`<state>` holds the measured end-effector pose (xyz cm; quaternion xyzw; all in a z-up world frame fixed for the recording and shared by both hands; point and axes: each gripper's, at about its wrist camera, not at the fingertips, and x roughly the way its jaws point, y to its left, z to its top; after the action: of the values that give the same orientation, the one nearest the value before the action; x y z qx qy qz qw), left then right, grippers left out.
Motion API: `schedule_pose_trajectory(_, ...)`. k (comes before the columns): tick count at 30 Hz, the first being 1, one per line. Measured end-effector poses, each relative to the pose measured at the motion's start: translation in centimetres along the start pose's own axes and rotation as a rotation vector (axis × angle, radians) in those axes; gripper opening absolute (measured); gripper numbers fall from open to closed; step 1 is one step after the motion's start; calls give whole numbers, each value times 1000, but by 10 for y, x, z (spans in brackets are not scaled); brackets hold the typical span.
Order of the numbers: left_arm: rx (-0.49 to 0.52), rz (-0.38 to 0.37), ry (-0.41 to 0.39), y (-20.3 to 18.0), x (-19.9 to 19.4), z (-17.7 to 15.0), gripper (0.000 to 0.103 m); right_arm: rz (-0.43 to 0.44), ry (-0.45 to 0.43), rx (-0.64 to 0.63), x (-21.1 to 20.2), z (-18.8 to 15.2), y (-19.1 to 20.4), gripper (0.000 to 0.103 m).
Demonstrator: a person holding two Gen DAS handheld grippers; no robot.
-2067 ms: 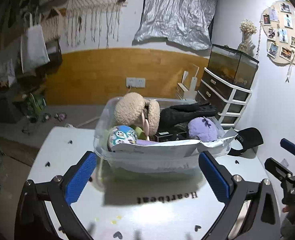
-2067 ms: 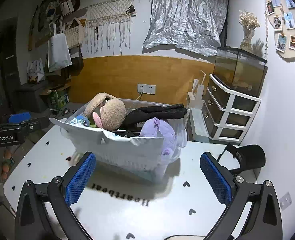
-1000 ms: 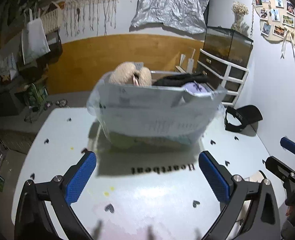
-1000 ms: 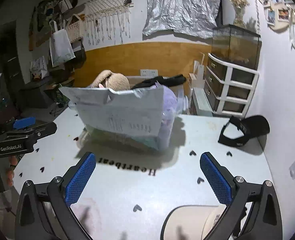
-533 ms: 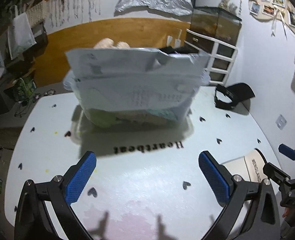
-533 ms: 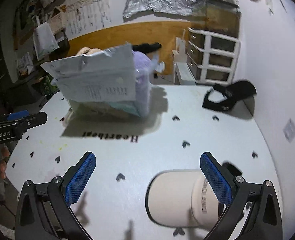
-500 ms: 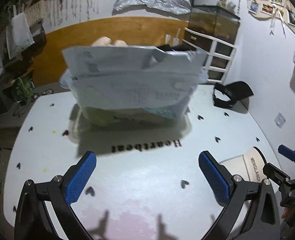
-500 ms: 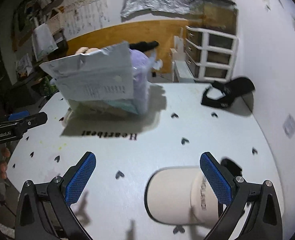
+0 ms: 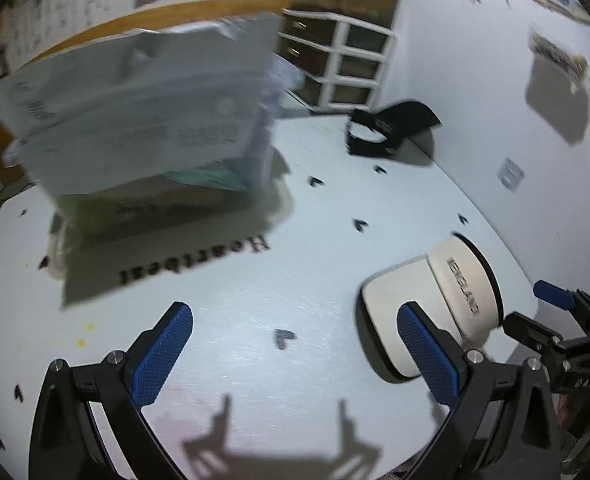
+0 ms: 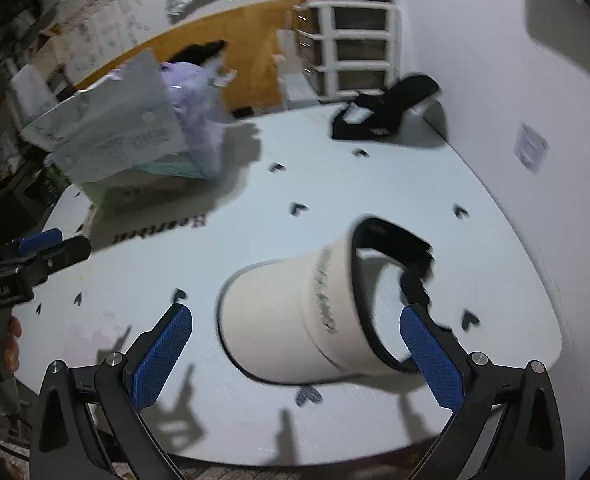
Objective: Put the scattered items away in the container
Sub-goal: 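Move both tools toward the white MENGLANDI visor on the table, then close the right tool on the black strap edge of the visor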
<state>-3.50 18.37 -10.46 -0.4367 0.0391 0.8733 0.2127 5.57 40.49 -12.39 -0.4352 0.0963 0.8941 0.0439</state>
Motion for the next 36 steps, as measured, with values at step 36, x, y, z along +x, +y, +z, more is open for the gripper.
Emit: schedule_pose_trajectory(36,352,-168,106,-172,126,19,103,-199,65,372,-1,-39,-126,103)
